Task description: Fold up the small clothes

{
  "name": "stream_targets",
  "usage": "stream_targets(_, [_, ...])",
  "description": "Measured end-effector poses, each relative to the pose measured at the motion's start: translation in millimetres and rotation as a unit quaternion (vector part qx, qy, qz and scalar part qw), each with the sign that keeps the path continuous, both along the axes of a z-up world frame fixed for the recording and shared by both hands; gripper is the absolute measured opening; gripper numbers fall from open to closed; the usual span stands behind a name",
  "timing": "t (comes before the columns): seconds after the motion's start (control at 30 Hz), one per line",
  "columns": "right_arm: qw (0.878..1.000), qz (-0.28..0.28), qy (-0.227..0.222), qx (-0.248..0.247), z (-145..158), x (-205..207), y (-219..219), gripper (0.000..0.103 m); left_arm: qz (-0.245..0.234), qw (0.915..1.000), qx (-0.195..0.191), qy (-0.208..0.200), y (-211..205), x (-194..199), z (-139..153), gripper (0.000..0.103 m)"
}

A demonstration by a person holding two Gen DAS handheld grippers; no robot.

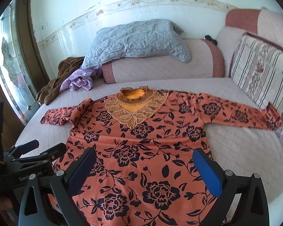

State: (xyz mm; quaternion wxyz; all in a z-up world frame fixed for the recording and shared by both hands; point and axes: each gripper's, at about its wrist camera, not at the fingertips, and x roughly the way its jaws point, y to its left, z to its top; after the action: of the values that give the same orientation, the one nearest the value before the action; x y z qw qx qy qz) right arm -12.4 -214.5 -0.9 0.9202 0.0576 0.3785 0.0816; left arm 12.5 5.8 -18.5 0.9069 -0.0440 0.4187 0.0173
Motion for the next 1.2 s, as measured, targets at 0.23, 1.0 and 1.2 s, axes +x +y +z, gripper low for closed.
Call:
stream_targets(0.23, [0.971,-0.079,0.081,0.21,-63,25,-106,0.103,0.042,0.9962,0.027,0.072,32,18,-62,0.103])
stream_targets(1.0, [0.808,-0.481,0.11,0.323,-157,171,-456,0.007,0.045,0.993,0.014,0.108,50,43,-130,0.103])
stream_targets(1.2, [0.921,-0.36,0.033,0.144,-22,245,-359,0.007,0.033,0.9954,0.008,0.09,60,38,-129,0.103])
